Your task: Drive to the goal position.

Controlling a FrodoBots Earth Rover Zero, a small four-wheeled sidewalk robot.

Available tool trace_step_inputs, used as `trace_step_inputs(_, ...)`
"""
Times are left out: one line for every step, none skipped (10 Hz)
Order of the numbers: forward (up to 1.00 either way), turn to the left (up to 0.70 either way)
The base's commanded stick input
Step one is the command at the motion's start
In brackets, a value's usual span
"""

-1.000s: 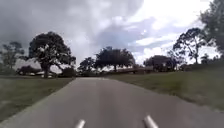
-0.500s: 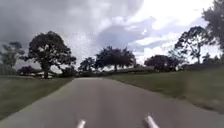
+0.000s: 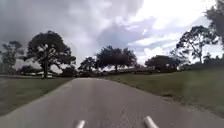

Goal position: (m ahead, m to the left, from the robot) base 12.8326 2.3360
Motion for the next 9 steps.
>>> trace_step_inputs(0.70,0.00)
trace_step_inputs(0.70,0.00)
trace_step_inputs(0.70,0.00)
trace_step_inputs(0.70,0.00)
trace_step_inputs(0.70,0.00)
trace_step_inputs(0.70,0.00)
trace_step_inputs(0.70,0.00)
trace_step_inputs(0.70,0.00)
trace_step_inputs(0.70,0.00)
